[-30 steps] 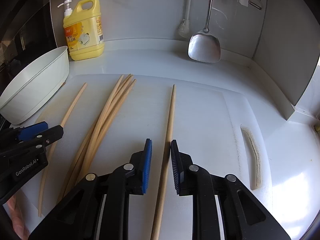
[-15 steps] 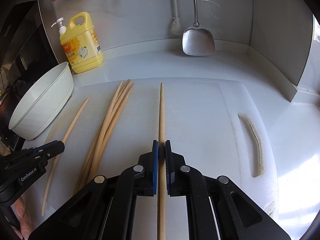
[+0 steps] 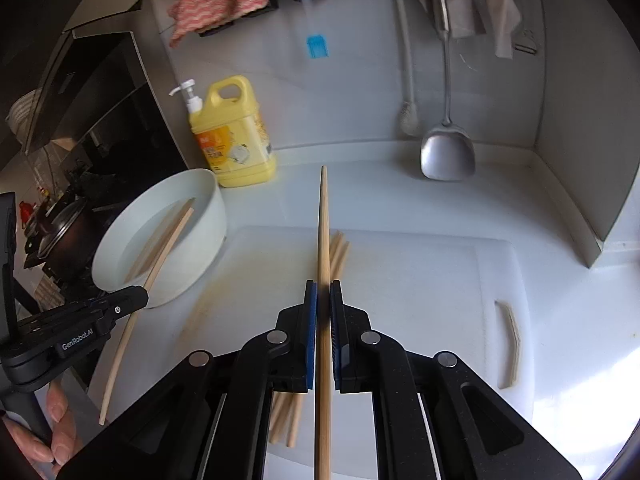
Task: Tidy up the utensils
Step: 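Lift the chopsticks held in both tools and carry them over the basin, then open both tools to drop the chopsticks into the basin, then move both open tools back over the remaining chopsticks on the board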
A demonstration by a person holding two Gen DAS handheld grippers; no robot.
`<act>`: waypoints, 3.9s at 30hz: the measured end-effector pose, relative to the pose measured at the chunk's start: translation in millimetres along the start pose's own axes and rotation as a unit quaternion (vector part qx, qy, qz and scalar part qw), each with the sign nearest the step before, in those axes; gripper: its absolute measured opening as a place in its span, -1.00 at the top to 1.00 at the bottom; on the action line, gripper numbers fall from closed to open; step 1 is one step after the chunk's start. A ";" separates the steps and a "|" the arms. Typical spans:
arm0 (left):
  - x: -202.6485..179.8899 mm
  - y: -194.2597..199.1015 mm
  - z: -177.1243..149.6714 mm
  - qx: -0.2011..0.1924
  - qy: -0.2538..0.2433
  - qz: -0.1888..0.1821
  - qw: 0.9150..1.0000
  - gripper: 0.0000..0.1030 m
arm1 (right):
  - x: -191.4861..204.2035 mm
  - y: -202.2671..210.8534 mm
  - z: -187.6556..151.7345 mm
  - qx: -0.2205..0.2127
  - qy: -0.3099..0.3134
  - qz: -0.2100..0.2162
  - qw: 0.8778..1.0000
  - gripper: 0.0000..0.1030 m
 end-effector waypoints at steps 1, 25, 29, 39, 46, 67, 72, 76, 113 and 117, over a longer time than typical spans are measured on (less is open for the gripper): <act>9.2 4.9 2.1 0.000 0.011 0.002 1.000 0.86 | 10.5 1.0 4.7 0.000 0.008 0.010 1.000 0.88; 209.1 -45.5 129.9 0.023 -0.012 -0.008 1.000 0.86 | 238.4 -151.5 110.0 0.048 0.002 0.087 0.995 0.88; 210.1 -70.3 134.4 0.049 -0.023 -0.023 0.998 0.86 | 239.7 -181.3 109.9 0.076 -0.025 0.083 0.993 0.88; 207.3 -111.3 140.0 0.096 -0.039 -0.046 0.994 0.86 | 241.1 -227.1 104.2 0.143 -0.057 0.056 0.987 0.88; 205.7 -125.7 136.9 0.119 -0.043 -0.051 0.991 0.86 | 235.7 -239.7 93.3 0.173 -0.065 0.042 0.982 0.87; 216.0 -87.2 140.1 0.077 -0.040 -0.009 0.996 -0.62 | 220.0 -194.5 93.1 0.127 -0.046 0.015 0.991 0.21; 215.9 -74.2 138.3 0.069 -0.039 -0.004 0.997 -0.73 | 219.1 -174.2 90.9 0.106 -0.040 0.010 0.993 0.08; 214.6 -63.4 134.8 0.062 -0.041 0.002 0.997 -0.75 | 212.8 -155.3 83.9 0.096 -0.042 0.006 0.995 0.03; 57.0 -6.0 15.3 0.034 -0.040 0.006 0.999 -0.79 | 2.0 -22.5 -48.6 0.083 -0.083 -0.045 0.992 -0.20; 36.5 -7.8 -2.6 0.035 -0.041 0.020 0.998 -0.82 | -16.1 -25.1 -60.1 0.084 -0.078 -0.030 0.993 -0.20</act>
Point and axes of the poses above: each gripper's, at about its wrist camera, not at the fingertips, and y roughly against the way its jaws point, x to its left, z to its top, the point moved 8 cm from there along -y, roughly the way its jaws point, and after that the axes turned 9 degrees about x, right-handed, at the moved point
